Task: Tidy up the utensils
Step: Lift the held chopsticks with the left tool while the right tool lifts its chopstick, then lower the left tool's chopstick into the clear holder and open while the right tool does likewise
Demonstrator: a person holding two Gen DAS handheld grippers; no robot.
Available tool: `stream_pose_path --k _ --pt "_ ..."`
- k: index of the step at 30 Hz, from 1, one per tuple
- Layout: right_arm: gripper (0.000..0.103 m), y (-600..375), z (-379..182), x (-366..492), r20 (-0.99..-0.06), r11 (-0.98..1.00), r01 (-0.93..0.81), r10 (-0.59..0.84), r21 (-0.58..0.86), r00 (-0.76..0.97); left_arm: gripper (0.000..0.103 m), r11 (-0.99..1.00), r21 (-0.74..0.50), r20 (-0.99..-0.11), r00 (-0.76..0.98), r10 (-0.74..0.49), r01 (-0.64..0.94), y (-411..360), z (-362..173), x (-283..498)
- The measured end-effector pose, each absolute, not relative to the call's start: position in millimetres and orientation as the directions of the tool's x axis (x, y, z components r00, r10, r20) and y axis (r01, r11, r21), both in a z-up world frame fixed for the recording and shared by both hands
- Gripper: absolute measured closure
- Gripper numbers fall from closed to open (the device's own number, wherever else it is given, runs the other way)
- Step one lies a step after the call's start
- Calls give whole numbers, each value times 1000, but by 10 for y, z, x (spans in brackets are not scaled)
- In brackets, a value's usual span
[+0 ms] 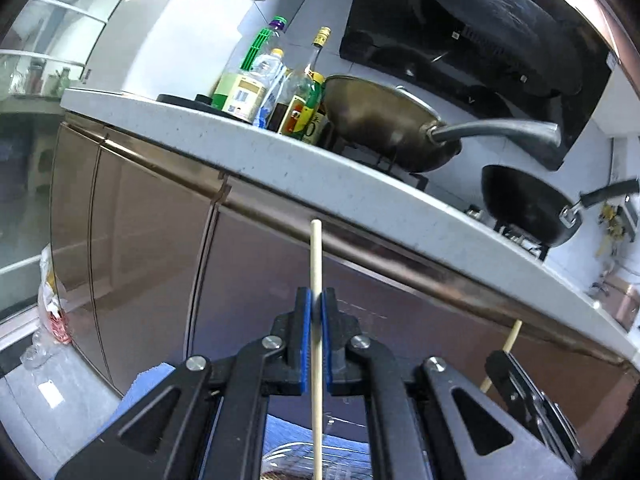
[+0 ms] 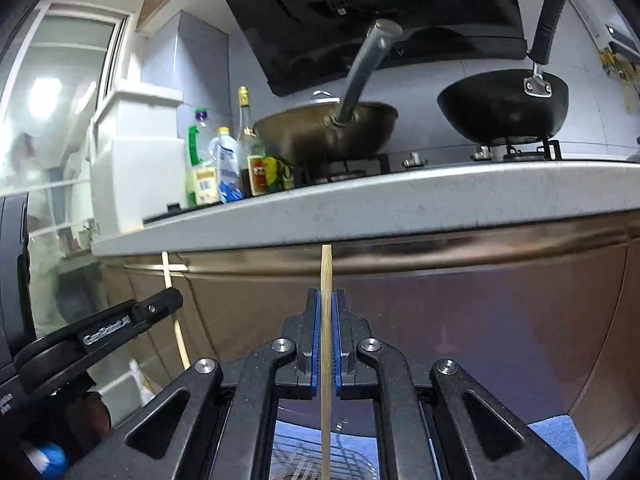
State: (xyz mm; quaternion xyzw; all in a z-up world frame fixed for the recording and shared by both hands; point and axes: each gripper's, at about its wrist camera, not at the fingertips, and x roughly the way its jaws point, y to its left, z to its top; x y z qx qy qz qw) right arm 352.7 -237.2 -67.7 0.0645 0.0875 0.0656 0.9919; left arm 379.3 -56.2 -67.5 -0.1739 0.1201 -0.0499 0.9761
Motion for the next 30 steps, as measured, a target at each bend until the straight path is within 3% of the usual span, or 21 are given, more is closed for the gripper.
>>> stream_pose_path --k 7,10,18,22,27,30 --pt "95 -2313 -1060 3338 -209 989 -123 139 86 968 92 959 -272 -213 967 -139 78 -633 -1000 3660" --pt "78 -2346 -1108 3222 -231 989 -126 142 81 963 79 959 -266 -225 961 -162 99 -562 -993 3539" --pt "75 -2484 -991 2770 -253 991 -106 125 85 959 78 969 -218 -251 953 -169 114 -296 -765 3038" --pt "75 -2572 -890 2455 -293 990 -105 128 95 947 78 969 -218 -345 919 -190 118 -67 -729 2814" --pt "77 -2654 -961 2115 -449 978 -138 195 156 872 78 960 -248 -533 809 -248 131 209 -960 2587" --pt "77 -2619 -1105 1898 -529 975 -148 214 165 821 78 966 -221 -590 771 -241 133 263 -1120 2417"
